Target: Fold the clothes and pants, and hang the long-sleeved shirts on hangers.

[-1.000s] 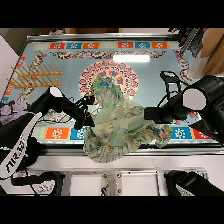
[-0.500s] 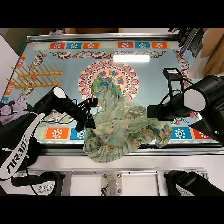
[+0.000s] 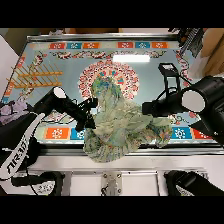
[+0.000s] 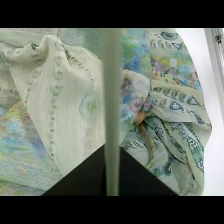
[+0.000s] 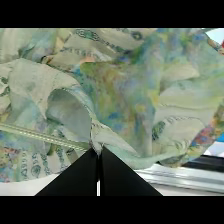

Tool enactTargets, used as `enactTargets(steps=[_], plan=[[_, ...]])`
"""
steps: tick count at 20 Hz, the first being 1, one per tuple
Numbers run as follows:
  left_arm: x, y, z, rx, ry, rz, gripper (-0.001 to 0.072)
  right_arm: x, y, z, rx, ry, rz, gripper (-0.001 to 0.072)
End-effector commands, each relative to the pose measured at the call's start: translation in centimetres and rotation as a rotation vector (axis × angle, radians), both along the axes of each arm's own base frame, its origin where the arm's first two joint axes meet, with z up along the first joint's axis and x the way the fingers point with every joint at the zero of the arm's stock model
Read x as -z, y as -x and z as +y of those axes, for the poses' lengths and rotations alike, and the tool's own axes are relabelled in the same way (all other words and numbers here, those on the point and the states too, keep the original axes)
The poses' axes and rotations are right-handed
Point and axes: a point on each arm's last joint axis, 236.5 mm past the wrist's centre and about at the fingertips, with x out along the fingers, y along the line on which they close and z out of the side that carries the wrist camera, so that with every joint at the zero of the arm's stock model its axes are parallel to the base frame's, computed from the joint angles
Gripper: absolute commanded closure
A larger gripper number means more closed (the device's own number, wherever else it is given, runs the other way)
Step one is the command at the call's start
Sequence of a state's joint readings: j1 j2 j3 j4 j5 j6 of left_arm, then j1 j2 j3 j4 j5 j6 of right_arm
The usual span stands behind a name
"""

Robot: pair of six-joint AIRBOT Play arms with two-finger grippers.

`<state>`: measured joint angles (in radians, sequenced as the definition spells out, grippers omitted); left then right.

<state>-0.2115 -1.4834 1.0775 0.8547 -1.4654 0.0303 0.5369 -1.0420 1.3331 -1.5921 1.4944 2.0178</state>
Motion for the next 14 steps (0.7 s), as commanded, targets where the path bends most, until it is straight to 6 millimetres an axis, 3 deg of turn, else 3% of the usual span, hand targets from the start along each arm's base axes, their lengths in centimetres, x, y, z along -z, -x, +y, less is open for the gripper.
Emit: enactTargets(steps=[1,7,14], plan=[[0.0,0.0,0.0,-0.001,0.001,0.0,0.0697,-0.8,-0.1,3.0,-0.062,-0.078,-0.045,0.0702],[0.0,-0.1,-0.1,-0.003,0.002,-0.002,0.0697,-3.1,-0.1,8.3,-0.135,-0.245,-0.098,0.0702],[0.0,-0.1,-0.1,-0.003,0.002,-0.003,0.0697,-3.5,-0.8,13.9,-0.23,-0.273,-0.105,0.0702]])
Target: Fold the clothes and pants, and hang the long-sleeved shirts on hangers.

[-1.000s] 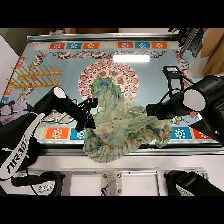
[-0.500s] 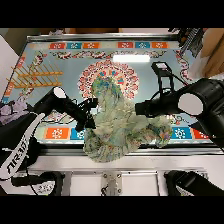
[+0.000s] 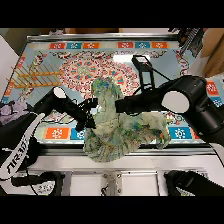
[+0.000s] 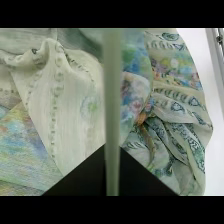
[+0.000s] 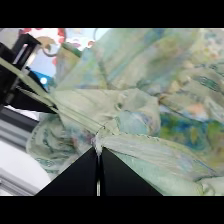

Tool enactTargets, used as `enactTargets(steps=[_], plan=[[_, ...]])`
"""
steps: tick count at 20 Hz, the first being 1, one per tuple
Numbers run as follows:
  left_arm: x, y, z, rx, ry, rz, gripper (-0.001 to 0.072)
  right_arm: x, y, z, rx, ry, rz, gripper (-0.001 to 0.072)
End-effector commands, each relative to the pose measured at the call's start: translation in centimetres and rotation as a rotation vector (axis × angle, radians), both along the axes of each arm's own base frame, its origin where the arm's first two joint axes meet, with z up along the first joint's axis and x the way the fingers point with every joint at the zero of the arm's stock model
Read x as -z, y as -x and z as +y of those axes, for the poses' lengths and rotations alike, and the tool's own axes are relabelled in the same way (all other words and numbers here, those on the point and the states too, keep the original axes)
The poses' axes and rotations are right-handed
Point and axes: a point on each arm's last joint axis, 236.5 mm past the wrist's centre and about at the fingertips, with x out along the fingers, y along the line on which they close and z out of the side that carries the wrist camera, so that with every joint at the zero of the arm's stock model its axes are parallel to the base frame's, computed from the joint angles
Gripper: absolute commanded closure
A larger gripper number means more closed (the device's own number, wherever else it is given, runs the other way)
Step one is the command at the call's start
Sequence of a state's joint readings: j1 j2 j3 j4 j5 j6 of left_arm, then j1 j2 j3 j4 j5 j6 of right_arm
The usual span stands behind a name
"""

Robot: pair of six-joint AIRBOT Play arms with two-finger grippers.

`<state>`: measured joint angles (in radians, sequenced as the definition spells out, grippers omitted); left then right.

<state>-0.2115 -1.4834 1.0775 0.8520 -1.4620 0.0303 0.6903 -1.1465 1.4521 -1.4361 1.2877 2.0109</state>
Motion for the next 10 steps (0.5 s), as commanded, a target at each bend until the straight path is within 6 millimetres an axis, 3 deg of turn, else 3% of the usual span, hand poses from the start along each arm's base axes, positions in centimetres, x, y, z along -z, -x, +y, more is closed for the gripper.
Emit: enactTargets(steps=[1,4,10], plan=[[0.0,0.0,0.0,0.001,0.0,0.0,0.0697,0.0,-0.2,3.1,-0.049,-0.02,-0.008,0.0702],[-0.1,0.0,-0.1,-0.001,0.005,0.002,0.0697,0.8,-0.2,4.5,-0.071,-0.008,0.005,0.0702],[-0.2,0.0,-0.3,-0.004,0.013,0.004,0.0697,2.1,-0.5,5.0,-0.076,0.01,0.026,0.0701]])
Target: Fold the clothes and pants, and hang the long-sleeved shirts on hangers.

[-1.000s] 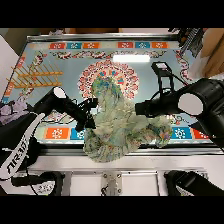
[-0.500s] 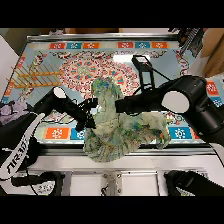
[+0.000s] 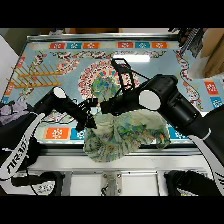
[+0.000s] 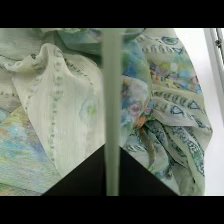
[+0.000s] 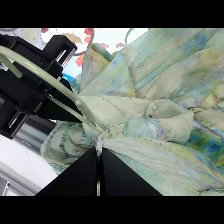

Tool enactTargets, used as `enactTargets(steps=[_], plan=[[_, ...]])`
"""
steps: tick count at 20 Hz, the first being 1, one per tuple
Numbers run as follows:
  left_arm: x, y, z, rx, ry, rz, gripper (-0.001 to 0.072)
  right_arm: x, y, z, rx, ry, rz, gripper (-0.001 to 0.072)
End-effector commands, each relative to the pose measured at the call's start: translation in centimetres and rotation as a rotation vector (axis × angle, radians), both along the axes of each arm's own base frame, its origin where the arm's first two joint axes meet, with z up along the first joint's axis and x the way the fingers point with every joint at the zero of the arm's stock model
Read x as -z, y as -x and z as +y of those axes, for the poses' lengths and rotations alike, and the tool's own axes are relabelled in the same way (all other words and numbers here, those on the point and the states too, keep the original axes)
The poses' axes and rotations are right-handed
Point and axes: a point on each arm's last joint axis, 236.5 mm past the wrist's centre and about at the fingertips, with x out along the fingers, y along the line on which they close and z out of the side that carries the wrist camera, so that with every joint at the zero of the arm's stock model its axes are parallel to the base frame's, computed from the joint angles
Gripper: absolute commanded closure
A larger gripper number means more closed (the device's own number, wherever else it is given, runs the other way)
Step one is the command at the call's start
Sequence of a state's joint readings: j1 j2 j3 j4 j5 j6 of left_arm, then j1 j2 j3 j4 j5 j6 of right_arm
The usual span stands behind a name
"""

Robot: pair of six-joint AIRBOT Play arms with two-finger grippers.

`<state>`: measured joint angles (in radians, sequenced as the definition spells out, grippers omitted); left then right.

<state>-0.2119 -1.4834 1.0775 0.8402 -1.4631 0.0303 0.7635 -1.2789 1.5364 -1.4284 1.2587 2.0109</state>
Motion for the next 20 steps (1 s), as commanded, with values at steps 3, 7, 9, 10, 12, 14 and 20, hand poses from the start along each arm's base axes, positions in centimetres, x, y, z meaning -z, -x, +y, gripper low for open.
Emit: enactTargets(steps=[3,7,9,10,12,14,20], plan=[[-0.1,0.0,0.0,0.0,0.003,0.002,0.0697,0.1,-0.1,1.0,-0.006,-0.025,0.004,0.0701],[-0.1,0.0,0.0,0.0,0.003,0.002,0.0697,0.0,-0.3,1.8,-0.007,-0.056,0.005,0.0701],[-0.1,0.0,0.0,0.0,0.003,0.003,0.0697,0.2,-0.2,1.9,-0.016,-0.053,0.005,0.0699],[-0.1,0.0,0.0,0.0,0.003,0.003,0.0697,0.2,0.0,2.1,-0.041,-0.054,0.003,0.0695],[-0.1,0.0,0.0,0.0,0.003,0.002,0.0697,0.1,0.4,2.5,-0.069,-0.065,0.009,0.0691],[-0.1,0.0,0.0,0.0,0.003,0.002,0.0697,0.1,0.4,2.5,-0.069,-0.066,0.01,0.069],[-0.1,0.1,0.0,0.001,0.003,0.003,0.0697,0.1,0.4,2.5,-0.109,-0.054,-0.015,0.0267]])
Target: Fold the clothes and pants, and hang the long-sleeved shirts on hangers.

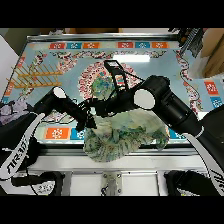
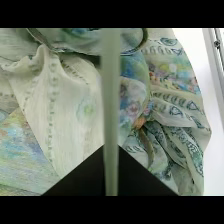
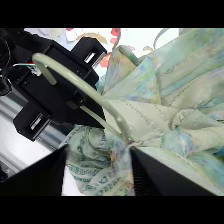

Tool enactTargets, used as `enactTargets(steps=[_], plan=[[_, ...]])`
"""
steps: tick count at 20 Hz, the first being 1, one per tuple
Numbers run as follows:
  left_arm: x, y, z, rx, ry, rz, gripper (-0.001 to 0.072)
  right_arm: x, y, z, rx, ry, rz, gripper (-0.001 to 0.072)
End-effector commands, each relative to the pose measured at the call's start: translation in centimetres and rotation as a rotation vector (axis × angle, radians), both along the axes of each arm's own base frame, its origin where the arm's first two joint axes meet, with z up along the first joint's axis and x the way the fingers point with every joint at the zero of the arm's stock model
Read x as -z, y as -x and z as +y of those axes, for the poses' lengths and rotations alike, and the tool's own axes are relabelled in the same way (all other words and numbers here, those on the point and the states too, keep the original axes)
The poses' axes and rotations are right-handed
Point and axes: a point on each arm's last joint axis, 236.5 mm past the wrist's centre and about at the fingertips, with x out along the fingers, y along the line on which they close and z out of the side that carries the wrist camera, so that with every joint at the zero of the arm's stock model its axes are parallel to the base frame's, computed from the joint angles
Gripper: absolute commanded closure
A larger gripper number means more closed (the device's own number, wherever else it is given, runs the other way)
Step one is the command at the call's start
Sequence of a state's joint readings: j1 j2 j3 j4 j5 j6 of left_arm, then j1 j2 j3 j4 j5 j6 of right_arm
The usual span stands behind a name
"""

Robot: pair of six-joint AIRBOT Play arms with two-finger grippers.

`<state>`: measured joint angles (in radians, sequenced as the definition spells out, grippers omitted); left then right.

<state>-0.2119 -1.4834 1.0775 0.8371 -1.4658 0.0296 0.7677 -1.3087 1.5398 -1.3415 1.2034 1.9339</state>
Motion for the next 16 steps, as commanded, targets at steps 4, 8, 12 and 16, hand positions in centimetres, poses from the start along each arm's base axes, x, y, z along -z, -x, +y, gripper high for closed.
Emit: enactTargets(steps=[4,8,12,16], plan=[[0.0,0.0,0.0,0.0,0.0,0.0,0.0697,-1.1,0.0,-0.4,-0.036,-0.004,-0.044,0.0266],[0.0,0.0,0.0,0.0,0.0,0.0,0.0697,-3.5,0.2,-3.9,-0.056,0.019,-0.098,0.0264],[0.0,0.0,0.0,0.0,0.0,0.0,0.0697,-5.5,0.6,-8.7,-0.109,0.065,-0.15,0.0241],[0.0,0.0,0.0,0.002,0.0,0.001,0.0697,-7.2,1.3,-8.6,-0.158,-0.057,-0.12,0.0225]])
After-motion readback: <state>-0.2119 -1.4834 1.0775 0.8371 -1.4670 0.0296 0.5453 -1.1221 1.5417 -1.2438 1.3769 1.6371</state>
